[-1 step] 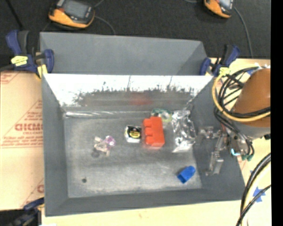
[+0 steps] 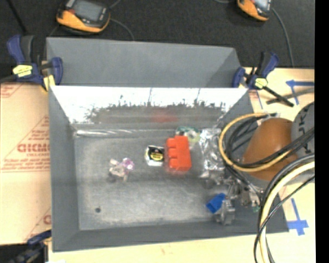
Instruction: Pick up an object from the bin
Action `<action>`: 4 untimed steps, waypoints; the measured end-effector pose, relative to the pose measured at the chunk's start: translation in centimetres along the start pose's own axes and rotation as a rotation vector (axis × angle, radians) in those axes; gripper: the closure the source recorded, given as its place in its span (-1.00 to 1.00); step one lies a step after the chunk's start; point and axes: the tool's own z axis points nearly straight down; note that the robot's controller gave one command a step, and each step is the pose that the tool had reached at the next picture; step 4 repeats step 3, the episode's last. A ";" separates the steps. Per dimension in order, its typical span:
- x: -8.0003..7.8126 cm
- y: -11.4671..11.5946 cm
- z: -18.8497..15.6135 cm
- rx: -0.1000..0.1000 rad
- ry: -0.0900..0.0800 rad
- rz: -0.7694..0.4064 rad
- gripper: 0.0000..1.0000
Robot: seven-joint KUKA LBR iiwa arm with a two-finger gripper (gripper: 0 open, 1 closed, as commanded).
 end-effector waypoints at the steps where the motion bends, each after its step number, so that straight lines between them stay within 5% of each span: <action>1: 0.2 0.0 -0.1 -0.001 0.009 -0.004 1.00; 2: -1.3 1.3 -11.0 -0.001 0.004 0.006 1.00; 3: -4.6 -1.2 -23.3 0.002 0.002 -0.023 1.00; 4: -4.6 -1.2 -23.3 0.002 0.002 -0.023 1.00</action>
Offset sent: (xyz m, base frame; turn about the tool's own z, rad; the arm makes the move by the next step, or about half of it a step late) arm 0.0000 0.0000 0.0000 0.0000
